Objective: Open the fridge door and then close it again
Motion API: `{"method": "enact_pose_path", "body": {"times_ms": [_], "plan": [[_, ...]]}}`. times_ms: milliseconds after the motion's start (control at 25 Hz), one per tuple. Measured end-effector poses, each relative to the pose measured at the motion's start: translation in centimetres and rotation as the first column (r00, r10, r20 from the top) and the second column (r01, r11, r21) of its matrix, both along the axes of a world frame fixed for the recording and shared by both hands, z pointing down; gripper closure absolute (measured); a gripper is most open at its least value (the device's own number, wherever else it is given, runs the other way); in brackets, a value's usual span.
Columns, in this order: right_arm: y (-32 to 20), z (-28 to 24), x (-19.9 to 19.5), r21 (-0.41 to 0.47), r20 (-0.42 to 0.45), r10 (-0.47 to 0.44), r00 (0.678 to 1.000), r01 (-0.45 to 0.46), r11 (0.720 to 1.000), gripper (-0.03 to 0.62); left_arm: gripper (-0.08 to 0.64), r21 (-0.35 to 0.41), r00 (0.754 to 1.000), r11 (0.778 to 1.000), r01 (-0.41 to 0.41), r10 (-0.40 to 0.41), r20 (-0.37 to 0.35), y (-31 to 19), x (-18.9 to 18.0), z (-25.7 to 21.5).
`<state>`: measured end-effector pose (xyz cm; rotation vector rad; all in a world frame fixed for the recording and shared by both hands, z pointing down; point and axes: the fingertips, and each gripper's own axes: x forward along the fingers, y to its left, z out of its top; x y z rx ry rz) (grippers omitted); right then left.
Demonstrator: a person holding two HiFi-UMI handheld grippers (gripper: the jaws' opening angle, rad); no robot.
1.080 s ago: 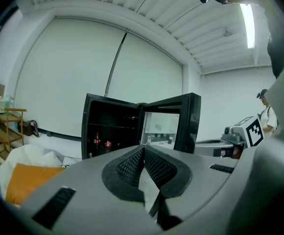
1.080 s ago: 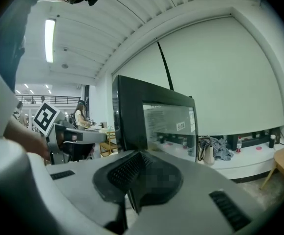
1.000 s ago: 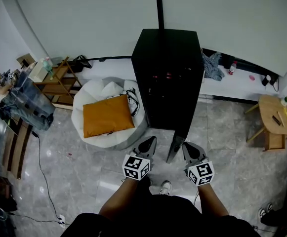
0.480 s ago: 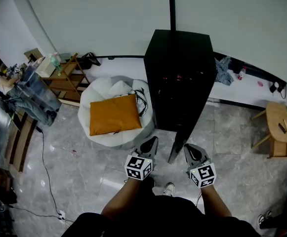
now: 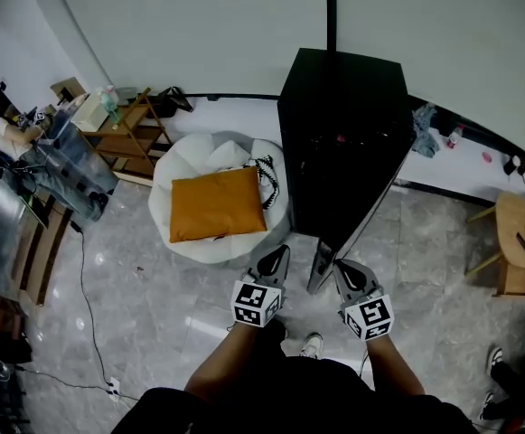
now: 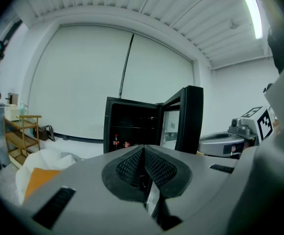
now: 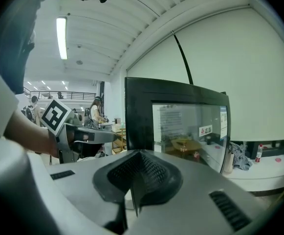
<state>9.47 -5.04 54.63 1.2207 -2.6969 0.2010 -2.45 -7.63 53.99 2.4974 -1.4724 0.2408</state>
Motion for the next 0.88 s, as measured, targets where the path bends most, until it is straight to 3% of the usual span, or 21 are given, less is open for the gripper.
{"method": "enact_pose_path", "body": {"times_ms": [120,440,680,880], "plan": [[-0.7,0.1,-1.1,-0.004,-0.010,-0.017,1.000,0.017,1.000,0.575,0.538,0.010,1.000,1.000,0.008,-0.008,0.018,-0.7,-0.2,0.1],[-3.1,0.2,-3.9,-0.040,-0.026,-0.054,0.998,0.053,0.998,0.575,0.538,-0.051,0.993,0.993,0.104,-0.106,-0.048,-1.9,-4.1,0.3],[-5.6,0.2,-6.4,-0.031,-0.053,-0.070,0.996,0.068,0.997,0.575,0.538,-0.033,0.992,0.992,0.125,-0.125,-0.005,-3.6,-7.0,-0.6],[-8.2,0.3,-8.2,-0.031,-0.028,-0.040,0.999,0.039,0.999,0.575,0.538,-0.039,0.992,0.991,0.124,-0.123,0.025,-5.5,-9.1,-0.2]]}}
